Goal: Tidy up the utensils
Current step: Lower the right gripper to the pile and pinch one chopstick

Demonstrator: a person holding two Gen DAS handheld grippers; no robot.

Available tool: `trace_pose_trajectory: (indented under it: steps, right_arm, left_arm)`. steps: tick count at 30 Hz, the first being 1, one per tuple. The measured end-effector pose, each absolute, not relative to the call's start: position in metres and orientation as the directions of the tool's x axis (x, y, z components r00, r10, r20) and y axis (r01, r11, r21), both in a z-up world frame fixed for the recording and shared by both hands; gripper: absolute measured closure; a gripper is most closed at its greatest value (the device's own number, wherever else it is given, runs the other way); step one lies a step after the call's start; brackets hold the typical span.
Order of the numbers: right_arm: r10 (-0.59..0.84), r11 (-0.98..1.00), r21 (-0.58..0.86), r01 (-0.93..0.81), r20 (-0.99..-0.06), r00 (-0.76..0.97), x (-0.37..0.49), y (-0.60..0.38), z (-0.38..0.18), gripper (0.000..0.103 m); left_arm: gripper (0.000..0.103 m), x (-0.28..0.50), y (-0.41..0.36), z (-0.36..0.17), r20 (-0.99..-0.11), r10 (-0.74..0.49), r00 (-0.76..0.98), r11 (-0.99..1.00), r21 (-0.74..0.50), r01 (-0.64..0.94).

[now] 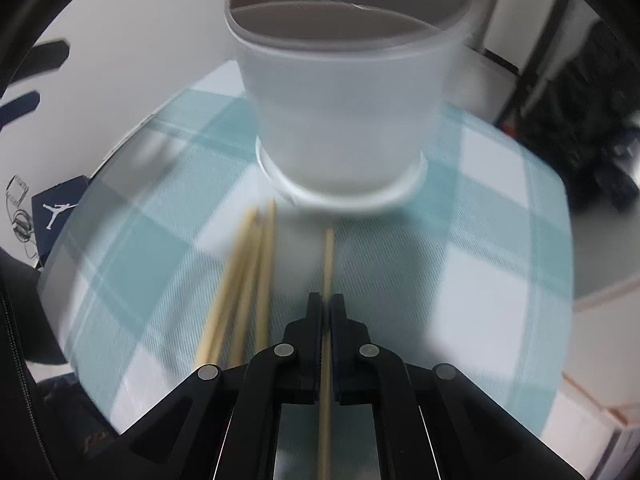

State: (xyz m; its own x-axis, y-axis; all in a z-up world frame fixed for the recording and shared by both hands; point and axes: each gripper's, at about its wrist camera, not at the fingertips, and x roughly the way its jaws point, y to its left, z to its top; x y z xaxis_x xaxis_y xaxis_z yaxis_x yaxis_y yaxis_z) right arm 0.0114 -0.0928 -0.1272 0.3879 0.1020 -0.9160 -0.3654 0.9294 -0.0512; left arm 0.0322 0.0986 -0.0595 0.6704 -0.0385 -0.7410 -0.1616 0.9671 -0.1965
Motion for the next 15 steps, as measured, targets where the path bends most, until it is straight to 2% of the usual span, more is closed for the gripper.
trace_pose_trajectory:
  steps: [4,6,7,8,12,13,14,15]
  right_arm:
    - [0.112,0.932,-0.026,-0.361,-0.927,0.358,-0.001,-0.102,-0.125,0.097]
    - [0.099,0.929,-0.047,-0.366,-0.924,0.370,0.001,-0.103,-0.124,0.086]
    - [0.082,0.929,-0.068,-0.363,-0.921,0.382,0.000,-0.096,-0.127,0.072]
    - [0.074,0.929,-0.080,-0.361,-0.917,0.392,0.004,-0.093,-0.129,0.068]
    - [0.099,0.926,-0.067,-0.370,-0.905,0.413,0.023,-0.083,-0.129,0.071]
    - [0.108,0.926,-0.060,-0.373,-0.904,0.414,0.025,-0.082,-0.129,0.080]
    - [0.122,0.926,-0.044,-0.374,-0.905,0.408,0.024,-0.081,-0.131,0.095]
    - [0.130,0.927,-0.034,-0.374,-0.905,0.404,0.024,-0.081,-0.130,0.099]
  left_arm:
    - [0.014,0.034,0.095,-0.059,-0.739,-0.032,0.673,0.972,-0.181,-0.152]
    - [0.014,0.035,0.095,-0.062,-0.750,-0.036,0.660,0.972,-0.180,-0.151]
    - [0.014,0.035,0.094,-0.063,-0.752,-0.038,0.658,0.972,-0.180,-0.150]
    - [0.014,0.035,0.094,-0.065,-0.756,-0.033,0.654,0.974,-0.172,-0.150]
    - [0.014,0.031,0.092,-0.070,-0.757,0.008,0.653,0.981,-0.122,-0.153]
    - [0.014,0.030,0.092,-0.073,-0.762,0.014,0.647,0.983,-0.109,-0.151]
    - [0.014,0.031,0.091,-0.074,-0.768,0.010,0.640,0.983,-0.109,-0.146]
    - [0.014,0.032,0.090,-0.077,-0.777,0.000,0.630,0.984,-0.113,-0.138]
